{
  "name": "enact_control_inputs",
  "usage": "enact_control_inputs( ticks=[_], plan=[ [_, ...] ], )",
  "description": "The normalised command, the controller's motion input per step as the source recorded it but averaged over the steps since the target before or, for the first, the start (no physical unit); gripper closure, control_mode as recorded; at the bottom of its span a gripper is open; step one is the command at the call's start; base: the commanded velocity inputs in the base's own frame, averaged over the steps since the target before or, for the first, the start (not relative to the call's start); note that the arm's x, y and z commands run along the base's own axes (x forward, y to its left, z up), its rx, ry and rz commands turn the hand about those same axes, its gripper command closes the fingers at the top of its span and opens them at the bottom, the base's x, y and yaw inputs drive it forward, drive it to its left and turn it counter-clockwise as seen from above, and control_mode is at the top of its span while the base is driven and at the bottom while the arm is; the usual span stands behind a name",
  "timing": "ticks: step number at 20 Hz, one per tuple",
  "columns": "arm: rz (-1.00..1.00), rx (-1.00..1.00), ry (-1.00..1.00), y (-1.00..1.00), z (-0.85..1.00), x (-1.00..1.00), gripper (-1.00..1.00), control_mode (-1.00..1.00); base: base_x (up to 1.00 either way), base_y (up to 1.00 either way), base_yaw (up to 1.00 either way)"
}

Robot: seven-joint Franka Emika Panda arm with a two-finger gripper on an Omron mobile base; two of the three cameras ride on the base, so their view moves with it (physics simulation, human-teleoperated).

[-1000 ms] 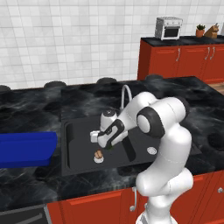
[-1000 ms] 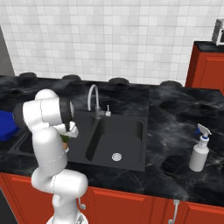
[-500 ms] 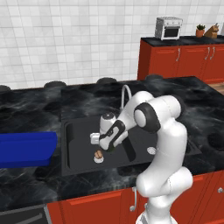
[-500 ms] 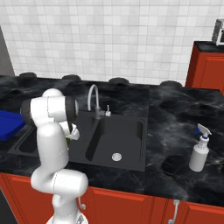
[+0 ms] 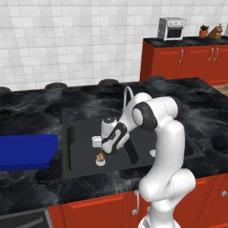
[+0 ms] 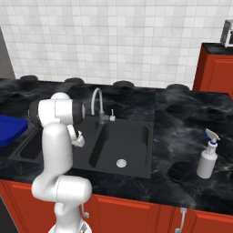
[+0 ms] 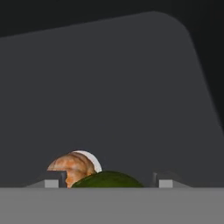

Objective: Pick up all produce items and place them in the sink. Turn on the sink faucet to wash them. Then turn the sink off and put them in the tray.

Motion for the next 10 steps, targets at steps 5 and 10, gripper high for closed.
enact_control_inputs(
  ticks=[5, 10],
  plan=[
    [-0.02, 0.0, 0.0, 0.0, -0.16, 0.03, 1.0, -1.0, 0.0, 0.0, 0.0],
    [-0.03, 0.0, 0.0, 0.0, -0.17, 0.02, 1.0, -1.0, 0.0, 0.0, 0.0]
  ],
)
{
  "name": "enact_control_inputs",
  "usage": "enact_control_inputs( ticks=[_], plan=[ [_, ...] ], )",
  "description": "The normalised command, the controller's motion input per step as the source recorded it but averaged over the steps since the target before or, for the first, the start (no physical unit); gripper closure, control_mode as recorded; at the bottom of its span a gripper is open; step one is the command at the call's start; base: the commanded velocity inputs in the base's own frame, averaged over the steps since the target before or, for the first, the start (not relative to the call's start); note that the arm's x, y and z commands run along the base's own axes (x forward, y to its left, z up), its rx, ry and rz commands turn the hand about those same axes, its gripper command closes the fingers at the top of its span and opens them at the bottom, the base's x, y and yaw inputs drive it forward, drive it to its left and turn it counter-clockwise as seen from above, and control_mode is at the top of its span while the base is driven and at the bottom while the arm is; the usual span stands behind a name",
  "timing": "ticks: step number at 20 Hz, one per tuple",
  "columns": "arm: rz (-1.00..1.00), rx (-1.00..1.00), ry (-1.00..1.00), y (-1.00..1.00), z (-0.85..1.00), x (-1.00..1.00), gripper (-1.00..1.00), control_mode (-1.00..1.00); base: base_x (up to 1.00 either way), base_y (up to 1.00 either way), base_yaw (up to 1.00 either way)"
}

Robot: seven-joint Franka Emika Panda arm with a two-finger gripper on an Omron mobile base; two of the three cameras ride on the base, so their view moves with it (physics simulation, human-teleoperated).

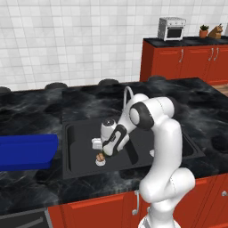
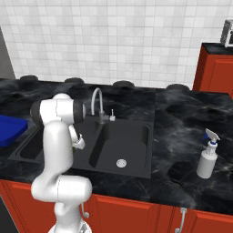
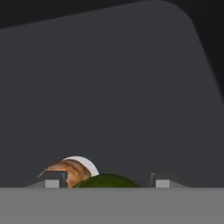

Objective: Pick up all produce items and place them in the sink. Turn on the sink faucet to wash them. Then turn the sink off and put them in the tray.

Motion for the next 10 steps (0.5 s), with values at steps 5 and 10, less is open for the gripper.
enact_control_inputs(
  ticks=[5, 10],
  plan=[
    [-0.03, 0.0, 0.0, 0.0, -0.21, 0.03, 1.0, -1.0, 0.0, 0.0, 0.0],
    [-0.02, 0.0, 0.0, 0.0, -0.23, 0.01, 1.0, -1.0, 0.0, 0.0, 0.0]
  ],
)
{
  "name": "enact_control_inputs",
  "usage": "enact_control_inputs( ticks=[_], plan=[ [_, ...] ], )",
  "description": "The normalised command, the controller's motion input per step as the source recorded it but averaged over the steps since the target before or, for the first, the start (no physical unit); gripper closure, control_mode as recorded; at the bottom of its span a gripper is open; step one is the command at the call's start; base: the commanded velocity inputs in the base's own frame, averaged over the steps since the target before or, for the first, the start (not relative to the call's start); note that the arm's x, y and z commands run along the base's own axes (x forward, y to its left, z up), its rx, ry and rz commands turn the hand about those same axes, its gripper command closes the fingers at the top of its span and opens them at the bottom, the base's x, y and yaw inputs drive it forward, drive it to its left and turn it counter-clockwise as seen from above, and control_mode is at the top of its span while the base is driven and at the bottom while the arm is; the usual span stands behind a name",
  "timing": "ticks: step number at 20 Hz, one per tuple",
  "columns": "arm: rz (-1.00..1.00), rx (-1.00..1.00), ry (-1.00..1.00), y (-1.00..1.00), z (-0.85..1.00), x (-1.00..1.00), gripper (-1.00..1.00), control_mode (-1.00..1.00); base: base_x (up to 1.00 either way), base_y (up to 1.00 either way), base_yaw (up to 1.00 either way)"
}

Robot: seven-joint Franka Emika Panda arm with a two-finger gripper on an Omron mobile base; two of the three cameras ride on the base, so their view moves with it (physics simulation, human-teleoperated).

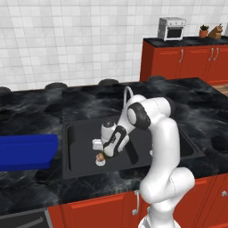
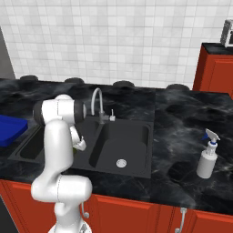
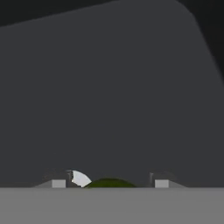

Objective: Pick up all produce items and place them in the sink. Turn on the sink faucet to wash them. Then turn the sink off and put them in the tray.

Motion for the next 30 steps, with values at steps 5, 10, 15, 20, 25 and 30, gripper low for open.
enact_control_inputs(
  ticks=[5, 10, 15, 20, 25, 30],
  plan=[
    [-0.02, 0.0, 0.0, 0.0, -0.21, 0.03, -1.0, -1.0, 0.0, 0.0, 0.0],
    [-0.03, 0.0, -0.02, 0.0, 0.0, -0.1, -1.0, -1.0, 0.0, 0.0, 0.0],
    [-0.01, 0.0, -0.03, 0.0, 0.23, -0.15, -1.0, -1.0, 0.0, 0.0, 0.0],
    [0.0, -0.03, -0.06, 0.12, 0.41, -0.25, -1.0, -1.0, 0.0, 0.0, 0.0],
    [0.0, -0.04, -0.06, 0.16, 0.62, -0.28, -1.0, -1.0, 0.0, 0.0, 0.0],
    [0.0, -0.02, -0.04, 0.1, 0.72, -0.25, -1.0, -1.0, 0.0, 0.0, 0.0]
  ],
)
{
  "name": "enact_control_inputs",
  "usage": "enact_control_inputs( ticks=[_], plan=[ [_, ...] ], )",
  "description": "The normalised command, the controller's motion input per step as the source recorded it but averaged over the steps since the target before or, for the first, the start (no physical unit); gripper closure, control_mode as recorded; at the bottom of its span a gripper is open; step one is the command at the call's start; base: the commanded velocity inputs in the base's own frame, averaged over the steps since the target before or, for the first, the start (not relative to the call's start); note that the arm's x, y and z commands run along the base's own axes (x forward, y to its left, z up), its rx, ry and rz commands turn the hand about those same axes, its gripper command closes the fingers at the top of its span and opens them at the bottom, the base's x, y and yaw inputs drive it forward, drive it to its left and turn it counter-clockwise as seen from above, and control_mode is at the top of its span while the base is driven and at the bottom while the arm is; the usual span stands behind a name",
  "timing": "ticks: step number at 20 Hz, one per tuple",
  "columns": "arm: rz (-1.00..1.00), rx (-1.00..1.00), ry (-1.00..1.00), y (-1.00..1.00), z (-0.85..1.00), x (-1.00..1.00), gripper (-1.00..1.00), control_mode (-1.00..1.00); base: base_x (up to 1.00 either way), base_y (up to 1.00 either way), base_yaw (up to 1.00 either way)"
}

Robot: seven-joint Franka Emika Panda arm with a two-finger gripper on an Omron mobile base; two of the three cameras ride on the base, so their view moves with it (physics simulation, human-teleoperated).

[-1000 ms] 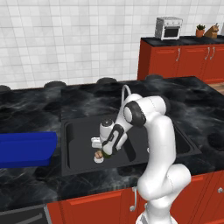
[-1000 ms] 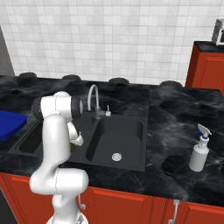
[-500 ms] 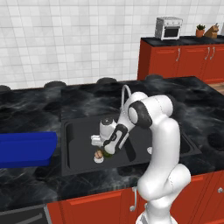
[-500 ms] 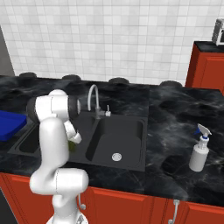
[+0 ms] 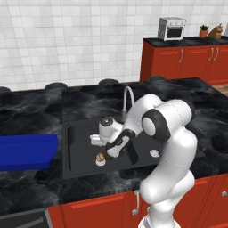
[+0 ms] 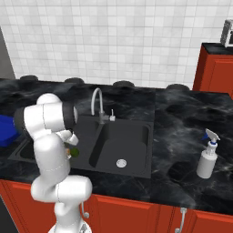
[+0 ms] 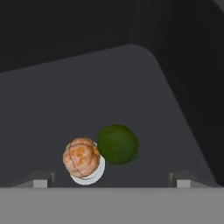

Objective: Pick up all produce items and place them in the sink. Turn on the sink faucet to wash them. Then turn the sink off and put them in the tray.

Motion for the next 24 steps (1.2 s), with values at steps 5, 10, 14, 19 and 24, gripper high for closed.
enact_control_inputs(
  ticks=[5, 10, 14, 19, 24],
  plan=[
    [0.0, -0.01, -0.01, 0.12, 0.82, -0.22, -1.0, -1.0, 0.0, 0.0, 0.0],
    [0.0, -0.04, 0.0, 0.17, 0.81, -0.11, -1.0, -1.0, 0.0, 0.0, 0.0],
    [0.01, -0.06, 0.0, 0.18, 0.79, -0.14, -1.0, -1.0, 0.0, 0.0, 0.0],
    [0.02, -0.05, 0.0, 0.14, 0.59, -0.23, -1.0, -1.0, 0.0, 0.0, 0.0],
    [0.05, -0.03, 0.0, 0.05, 0.34, -0.32, -1.0, -1.0, 0.0, 0.0, 0.0]
  ],
)
